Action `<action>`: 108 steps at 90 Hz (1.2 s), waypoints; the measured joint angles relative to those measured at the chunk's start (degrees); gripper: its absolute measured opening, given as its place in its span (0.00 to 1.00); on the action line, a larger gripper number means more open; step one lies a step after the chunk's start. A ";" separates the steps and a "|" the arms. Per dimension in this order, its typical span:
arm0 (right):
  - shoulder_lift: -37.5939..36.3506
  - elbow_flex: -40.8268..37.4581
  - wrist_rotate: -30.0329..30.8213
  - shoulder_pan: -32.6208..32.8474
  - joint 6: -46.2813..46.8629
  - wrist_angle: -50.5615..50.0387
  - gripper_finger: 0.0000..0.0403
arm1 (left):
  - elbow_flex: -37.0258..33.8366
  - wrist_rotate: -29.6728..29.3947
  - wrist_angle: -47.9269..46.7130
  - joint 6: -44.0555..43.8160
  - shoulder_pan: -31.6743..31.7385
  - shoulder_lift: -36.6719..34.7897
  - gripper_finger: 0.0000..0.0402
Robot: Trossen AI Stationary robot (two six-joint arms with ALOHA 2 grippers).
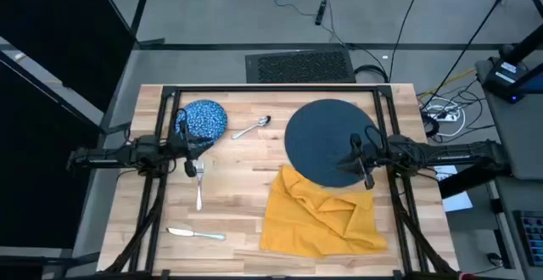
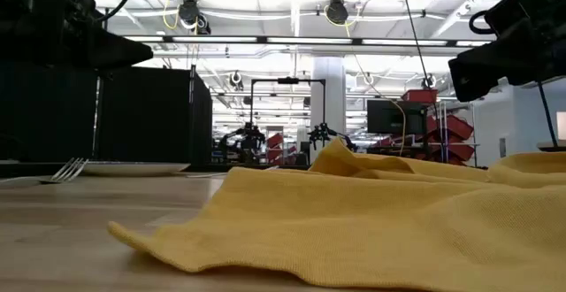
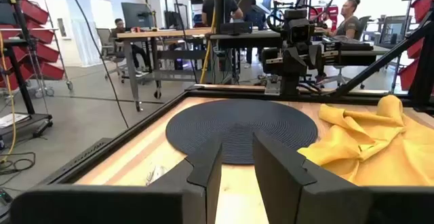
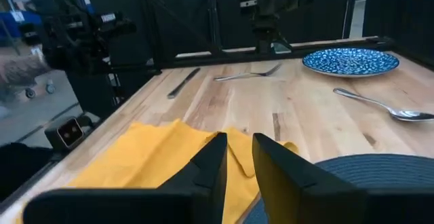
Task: Set table place
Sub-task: Move the yellow table napkin to the top left of the table
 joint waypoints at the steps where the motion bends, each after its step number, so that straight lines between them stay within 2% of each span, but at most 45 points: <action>1: 0.00 0.01 0.00 -0.01 0.12 0.32 0.16 | 0.00 0.00 0.03 0.01 0.00 -0.01 0.17; 11: 0.01 0.00 0.03 0.00 -2.11 7.81 0.16 | -0.02 -0.02 2.15 0.90 0.00 0.03 0.17; 22: 0.00 0.00 0.71 0.00 -5.93 21.30 0.16 | 0.00 -1.17 13.18 2.61 0.00 0.12 0.17; 35: -0.02 0.03 10.36 -0.02 -12.47 33.55 0.16 | 1.22 -2.32 32.54 4.77 0.02 0.08 0.17; 46: 0.04 2.29 18.34 -0.02 -15.80 33.02 0.16 | 6.03 -2.36 35.80 12.02 0.02 0.18 0.17; 55: 1.34 7.37 23.54 -0.02 -15.87 26.78 0.16 | 12.96 -4.74 29.54 14.18 0.02 2.84 0.17; 68: 6.55 17.67 31.60 -0.54 -16.48 19.65 0.16 | 25.39 -13.60 18.40 15.93 0.02 12.78 0.17; 78: 11.93 25.87 31.41 -1.71 -19.85 16.06 0.16 | 35.39 -20.91 11.66 17.34 0.04 22.25 0.17; 94: 20.41 39.26 31.27 -4.13 -21.99 3.42 0.16 | 51.66 -29.09 -7.92 20.47 0.39 34.81 0.17; 108: 27.07 49.57 29.63 -7.08 -21.27 -13.00 0.16 | 61.31 -30.36 -26.66 14.55 1.71 41.87 0.17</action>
